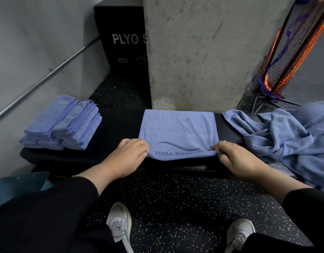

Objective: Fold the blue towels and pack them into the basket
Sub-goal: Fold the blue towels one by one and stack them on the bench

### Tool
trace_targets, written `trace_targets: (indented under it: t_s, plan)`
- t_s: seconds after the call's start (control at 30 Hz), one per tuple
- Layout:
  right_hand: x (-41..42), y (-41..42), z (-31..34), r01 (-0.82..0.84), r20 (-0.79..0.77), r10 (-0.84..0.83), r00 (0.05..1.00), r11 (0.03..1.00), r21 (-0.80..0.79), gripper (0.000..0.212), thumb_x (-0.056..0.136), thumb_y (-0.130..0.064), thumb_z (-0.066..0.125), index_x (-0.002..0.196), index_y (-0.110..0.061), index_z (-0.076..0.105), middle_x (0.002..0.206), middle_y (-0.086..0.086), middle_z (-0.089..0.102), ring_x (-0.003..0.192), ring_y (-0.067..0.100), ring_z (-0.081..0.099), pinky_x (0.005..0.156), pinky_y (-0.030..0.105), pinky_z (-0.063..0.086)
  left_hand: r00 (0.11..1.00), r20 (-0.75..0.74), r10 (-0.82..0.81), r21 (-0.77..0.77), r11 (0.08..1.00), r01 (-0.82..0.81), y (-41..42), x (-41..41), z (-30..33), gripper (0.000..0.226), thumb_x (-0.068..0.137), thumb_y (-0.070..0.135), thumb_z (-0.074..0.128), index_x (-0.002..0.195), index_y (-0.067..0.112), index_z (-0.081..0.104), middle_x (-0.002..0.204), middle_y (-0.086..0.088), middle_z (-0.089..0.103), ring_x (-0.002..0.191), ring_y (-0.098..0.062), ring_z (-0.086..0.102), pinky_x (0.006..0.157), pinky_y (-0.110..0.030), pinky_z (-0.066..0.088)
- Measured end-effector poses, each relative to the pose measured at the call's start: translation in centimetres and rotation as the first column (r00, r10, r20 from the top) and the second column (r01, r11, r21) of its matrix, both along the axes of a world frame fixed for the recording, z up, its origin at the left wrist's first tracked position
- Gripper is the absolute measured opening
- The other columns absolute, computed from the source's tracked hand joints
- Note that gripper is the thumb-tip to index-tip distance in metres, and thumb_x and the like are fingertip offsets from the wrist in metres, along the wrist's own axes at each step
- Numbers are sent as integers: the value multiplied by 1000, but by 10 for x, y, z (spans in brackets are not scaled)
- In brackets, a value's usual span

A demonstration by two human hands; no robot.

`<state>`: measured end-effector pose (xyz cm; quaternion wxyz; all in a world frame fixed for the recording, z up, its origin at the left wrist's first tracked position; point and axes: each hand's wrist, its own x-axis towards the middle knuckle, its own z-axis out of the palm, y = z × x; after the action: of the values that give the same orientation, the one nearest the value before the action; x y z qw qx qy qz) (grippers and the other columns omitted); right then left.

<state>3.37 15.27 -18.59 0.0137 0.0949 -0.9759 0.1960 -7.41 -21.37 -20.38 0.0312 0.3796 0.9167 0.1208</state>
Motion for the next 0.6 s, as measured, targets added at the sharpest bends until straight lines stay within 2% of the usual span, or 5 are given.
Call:
trace_targets:
  t_s: [0.17,0.3,0.37,0.47,0.6]
  plan:
    - [-5,1,15,161,92,-152,984,981,-111,15,101,-21,47,87,-26,46,69,-8,58,69,14,56,66,34,40,987,129,101,10,995,-103,0,0,10,40,99,51,15,76,28,39,77,11,48,83,-10,47,96,-37,39]
    - [-8,2,17,206,254,-172,952,972,-110,18,101,-21,47,85,-26,55,72,-6,62,70,12,56,68,25,43,988,151,39,-9,999,-38,1,5,19,51,90,68,41,74,20,42,79,10,48,83,-6,47,89,-24,35]
    - [-7,3,21,201,313,-158,937,973,-110,20,101,-19,47,85,-23,58,72,-9,61,70,9,53,67,21,41,977,212,40,46,998,-51,0,7,23,42,88,58,59,77,20,48,81,10,53,78,-5,49,79,-23,39]
    - [-5,6,29,221,415,-150,897,967,-128,22,101,-20,48,84,-17,61,64,-14,54,65,4,49,68,21,40,901,417,121,123,974,-188,2,11,33,34,95,40,63,74,22,44,68,12,50,58,-1,43,57,-20,35]
    - [2,4,40,325,614,-78,785,896,-302,26,99,-16,48,73,-14,53,69,6,39,61,21,40,56,36,39,841,529,111,139,967,-215,8,7,46,36,94,43,63,74,20,45,69,7,47,62,-3,41,62,-27,35]
